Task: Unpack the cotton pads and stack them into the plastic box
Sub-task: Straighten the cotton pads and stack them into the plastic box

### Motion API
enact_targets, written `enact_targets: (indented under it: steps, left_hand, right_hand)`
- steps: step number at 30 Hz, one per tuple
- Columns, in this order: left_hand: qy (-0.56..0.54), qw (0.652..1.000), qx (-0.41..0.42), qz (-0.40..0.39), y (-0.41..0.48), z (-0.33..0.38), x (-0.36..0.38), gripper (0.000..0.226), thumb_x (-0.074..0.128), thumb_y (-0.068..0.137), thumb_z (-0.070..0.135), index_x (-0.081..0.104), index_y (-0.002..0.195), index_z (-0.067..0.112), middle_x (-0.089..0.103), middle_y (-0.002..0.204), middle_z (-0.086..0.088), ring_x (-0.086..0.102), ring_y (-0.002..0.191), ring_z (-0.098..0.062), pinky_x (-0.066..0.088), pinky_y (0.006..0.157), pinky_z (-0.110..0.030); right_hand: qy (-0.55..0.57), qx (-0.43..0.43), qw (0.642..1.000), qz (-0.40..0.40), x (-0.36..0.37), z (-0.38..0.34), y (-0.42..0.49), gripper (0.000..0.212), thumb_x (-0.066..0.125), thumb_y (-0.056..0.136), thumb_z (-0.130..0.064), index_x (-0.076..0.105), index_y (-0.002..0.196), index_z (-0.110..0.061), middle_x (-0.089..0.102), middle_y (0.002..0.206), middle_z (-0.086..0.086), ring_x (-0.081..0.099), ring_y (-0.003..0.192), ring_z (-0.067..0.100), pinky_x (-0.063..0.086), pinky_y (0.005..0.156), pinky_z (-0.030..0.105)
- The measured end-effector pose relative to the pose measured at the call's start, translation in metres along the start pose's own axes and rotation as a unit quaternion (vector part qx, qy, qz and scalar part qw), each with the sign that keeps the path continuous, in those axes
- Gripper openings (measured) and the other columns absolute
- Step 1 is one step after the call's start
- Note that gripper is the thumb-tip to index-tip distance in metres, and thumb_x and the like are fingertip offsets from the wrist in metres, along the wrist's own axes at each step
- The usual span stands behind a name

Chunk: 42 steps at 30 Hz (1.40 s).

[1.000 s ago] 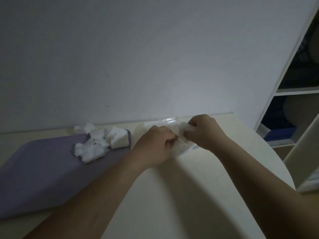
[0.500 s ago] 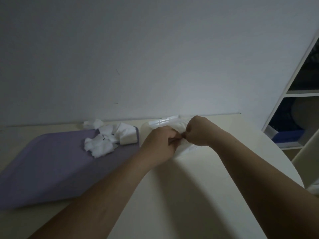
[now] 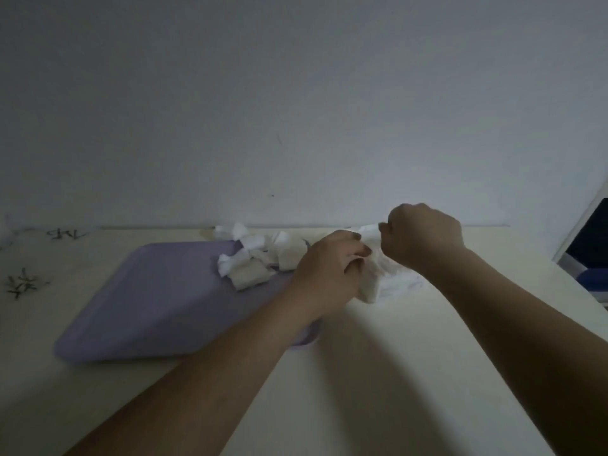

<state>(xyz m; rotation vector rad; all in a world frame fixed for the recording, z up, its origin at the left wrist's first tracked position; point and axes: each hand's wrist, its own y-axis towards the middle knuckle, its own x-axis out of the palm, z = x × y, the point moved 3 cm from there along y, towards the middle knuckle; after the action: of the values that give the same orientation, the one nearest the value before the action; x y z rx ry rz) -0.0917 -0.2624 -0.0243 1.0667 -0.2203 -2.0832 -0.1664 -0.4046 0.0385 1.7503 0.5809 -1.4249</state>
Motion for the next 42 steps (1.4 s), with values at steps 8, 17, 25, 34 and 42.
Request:
enact_targets:
  steps: [8, 17, 25, 34, 42]
  left_hand:
    - [0.085, 0.984, -0.151, 0.041, -0.024, -0.087, -0.093, 0.026, 0.061, 0.095, 0.009, 0.076, 0.115, 0.017, 0.07, 0.123, 0.003, 0.063, 0.116, -0.014, 0.044, 0.098, -0.021]
    - [0.226, 0.942, -0.246, -0.025, 0.026, -0.19, -0.149, 0.062, 0.077, 0.081, 0.016, 0.058, 0.14, 0.017, 0.053, 0.145, -0.009, 0.054, 0.131, -0.032, 0.046, 0.106, -0.036]
    - [0.206, 0.93, -0.246, -0.178, 0.064, -0.219, -0.143, 0.041, 0.07, 0.079, 0.014, 0.07, 0.116, 0.031, 0.07, 0.115, 0.007, 0.067, 0.101, -0.018, 0.058, 0.088, -0.033]
    - [0.154, 0.976, -0.152, -0.023, 0.057, -0.185, -0.155, 0.017, 0.063, 0.101, 0.026, 0.072, 0.111, 0.015, 0.073, 0.111, -0.005, 0.065, 0.101, -0.028, 0.042, 0.076, -0.032]
    - [-0.193, 0.963, -0.188, 0.028, -0.01, -0.096, -0.142, 0.024, 0.085, 0.086, 0.015, 0.077, 0.109, 0.018, 0.078, 0.089, 0.002, 0.068, 0.068, -0.006, 0.05, 0.056, -0.02]
  right_hand:
    - [0.301, -0.147, 0.937, -0.094, 0.05, -0.11, -0.005, 0.039, 0.059, 0.099, -0.019, 0.064, 0.138, -0.017, 0.065, 0.142, 0.003, 0.06, 0.13, 0.022, 0.044, 0.11, 0.031]
    - [0.248, -0.136, 0.94, -0.189, 0.102, -0.164, 0.059, 0.048, 0.055, 0.101, -0.023, 0.052, 0.149, -0.017, 0.059, 0.146, 0.011, 0.057, 0.132, 0.03, 0.042, 0.105, 0.029]
    - [0.259, -0.173, 0.936, -0.164, 0.111, -0.171, 0.077, 0.032, 0.066, 0.096, -0.024, 0.073, 0.127, -0.018, 0.072, 0.127, 0.002, 0.065, 0.117, 0.023, 0.048, 0.098, 0.026]
    - [0.321, -0.156, 0.924, -0.138, 0.104, -0.165, 0.068, 0.026, 0.069, 0.096, -0.024, 0.072, 0.122, -0.022, 0.07, 0.11, -0.003, 0.067, 0.103, 0.019, 0.051, 0.09, 0.028]
    - [0.659, -0.04, 0.733, -0.165, 0.08, -0.152, 0.011, 0.029, 0.063, 0.103, -0.007, 0.066, 0.131, -0.01, 0.076, 0.118, 0.01, 0.075, 0.108, 0.027, 0.06, 0.1, 0.048]
